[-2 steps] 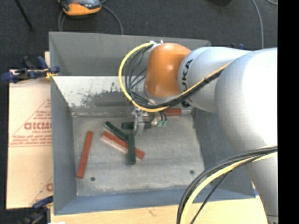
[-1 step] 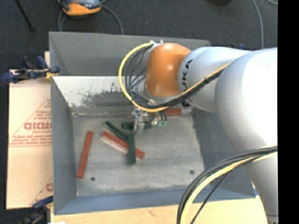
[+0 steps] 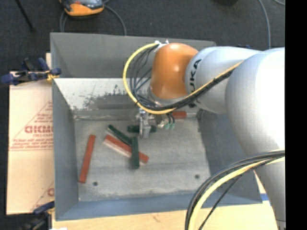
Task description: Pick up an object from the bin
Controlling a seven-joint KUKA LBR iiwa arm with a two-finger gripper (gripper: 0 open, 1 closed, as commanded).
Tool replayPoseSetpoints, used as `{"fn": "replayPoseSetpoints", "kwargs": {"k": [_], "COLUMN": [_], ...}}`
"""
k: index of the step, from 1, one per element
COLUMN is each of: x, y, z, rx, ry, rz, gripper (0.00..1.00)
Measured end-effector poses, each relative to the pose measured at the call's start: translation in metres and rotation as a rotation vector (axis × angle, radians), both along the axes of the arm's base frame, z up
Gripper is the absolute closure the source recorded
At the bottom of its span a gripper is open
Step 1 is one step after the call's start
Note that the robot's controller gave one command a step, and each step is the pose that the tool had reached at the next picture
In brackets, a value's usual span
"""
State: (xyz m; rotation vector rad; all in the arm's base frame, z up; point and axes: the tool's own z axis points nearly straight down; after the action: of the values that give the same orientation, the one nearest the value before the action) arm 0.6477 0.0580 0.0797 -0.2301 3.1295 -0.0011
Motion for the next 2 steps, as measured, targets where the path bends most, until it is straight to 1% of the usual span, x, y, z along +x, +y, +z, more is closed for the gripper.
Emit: {"fn": "replayPoseSetpoints", "kwargs": {"k": [1,2], "x": [-0.011,0.008], "y": [-0.015,-0.016], "z": [0.026,0.046], "rx": [0.000,0.000], "ry": [0.002,-0.002], "rz": [0.078,0.075], "gripper": [1.00,0.00]}}
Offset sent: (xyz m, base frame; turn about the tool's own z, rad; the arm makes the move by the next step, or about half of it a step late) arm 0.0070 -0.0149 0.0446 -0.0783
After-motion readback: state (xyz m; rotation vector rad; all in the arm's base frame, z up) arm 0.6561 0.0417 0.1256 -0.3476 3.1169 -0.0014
